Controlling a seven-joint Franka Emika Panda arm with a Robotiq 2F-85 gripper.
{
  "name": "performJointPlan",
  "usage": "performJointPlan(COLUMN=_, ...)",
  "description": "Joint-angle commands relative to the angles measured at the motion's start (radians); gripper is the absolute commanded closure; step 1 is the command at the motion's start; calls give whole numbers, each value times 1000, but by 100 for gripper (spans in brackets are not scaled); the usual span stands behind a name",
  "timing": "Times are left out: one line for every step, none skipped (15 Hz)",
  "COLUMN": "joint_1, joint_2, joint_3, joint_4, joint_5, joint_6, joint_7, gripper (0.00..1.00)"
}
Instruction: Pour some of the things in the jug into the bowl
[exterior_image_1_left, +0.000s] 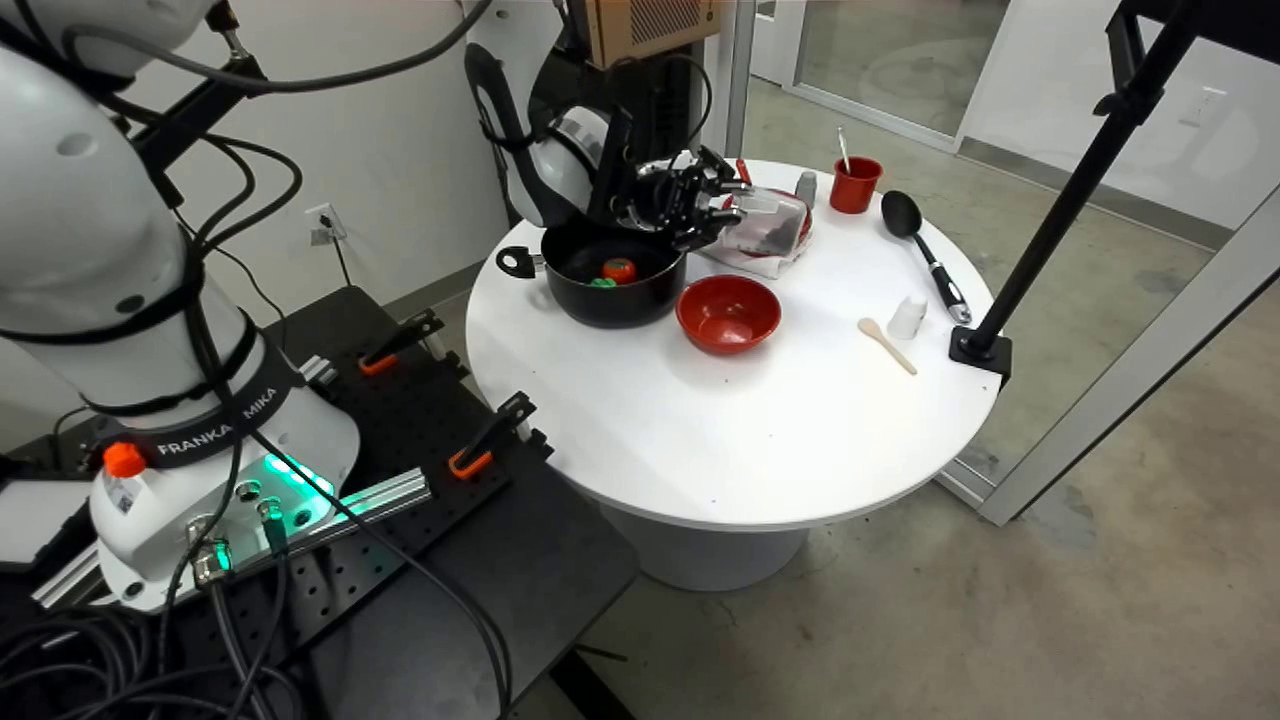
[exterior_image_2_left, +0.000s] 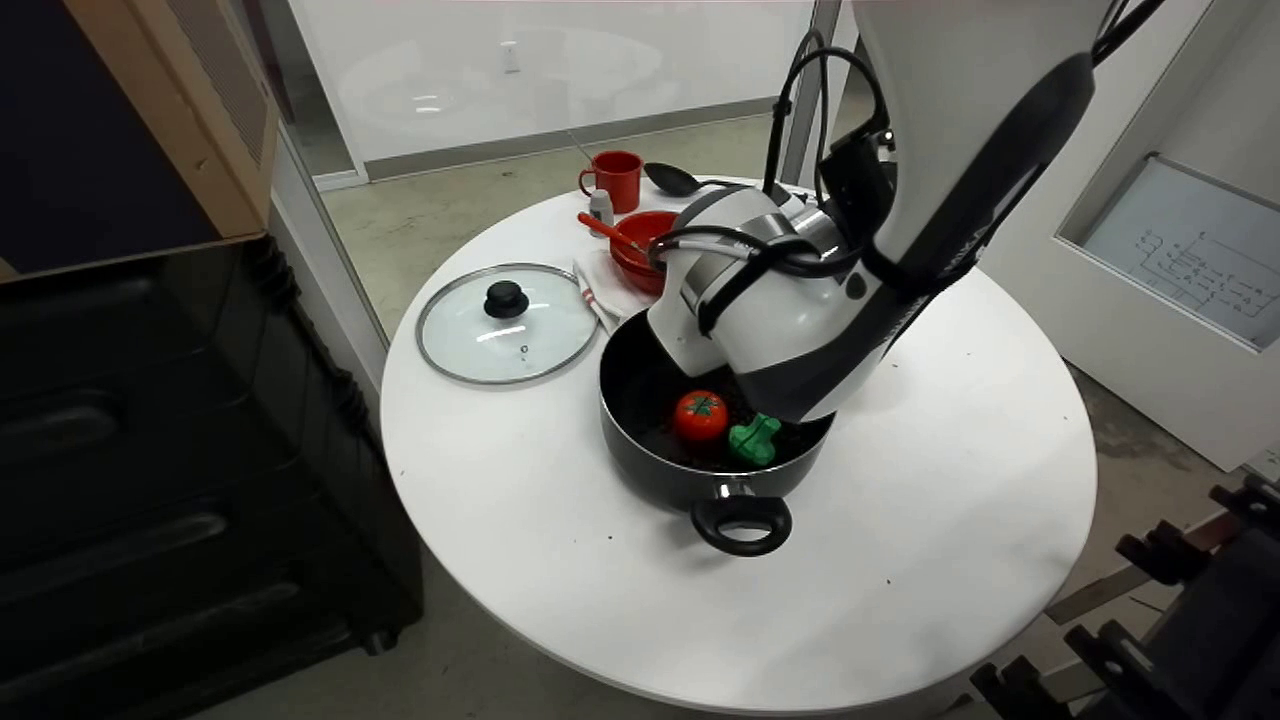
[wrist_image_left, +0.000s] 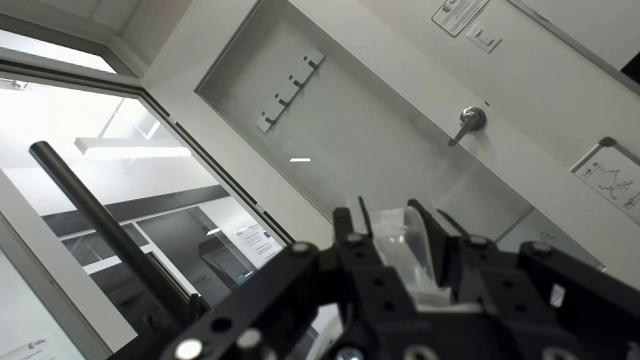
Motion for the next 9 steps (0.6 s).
performJointPlan(joint_1=4, joint_2=68, joint_3=-18, joint_4=84, joint_5=-30, joint_6=-36, joint_7=-12, gripper=93)
performJointPlan(joint_1=6, joint_2=80, joint_3=-22, joint_4=95, joint_5=-42, joint_6=-31, joint_7=-16, gripper=93)
performJointPlan(joint_1=6, joint_2=88, joint_3=-24, joint_4=103, joint_5=-54, joint_6=-24, joint_7=-27, gripper=93)
performJointPlan(joint_1=6, joint_2=96, joint_3=-23, joint_4=109, joint_5=-70, joint_6=-15, joint_7=-37, gripper=93)
performJointPlan(joint_1=10, joint_2=104, joint_3=-24, joint_4=115, joint_5=-85, joint_6=-15, joint_7=-38, gripper=93)
performJointPlan(joint_1=12, joint_2=112, joint_3=-24, joint_4=122, joint_5=-98, joint_6=-16, joint_7=-40, gripper=93)
performJointPlan(joint_1=15, joint_2=119, joint_3=-24, joint_4=127, joint_5=-113, joint_6=-18, joint_7=-42, gripper=93)
performJointPlan(joint_1=16, joint_2=125, joint_3=-24, joint_4=132, joint_5=-126, joint_6=-19, joint_7=-45, gripper=93)
performJointPlan(joint_1=18, joint_2=130, joint_3=-24, joint_4=137, joint_5=-136, joint_6=-21, joint_7=-45, gripper=93)
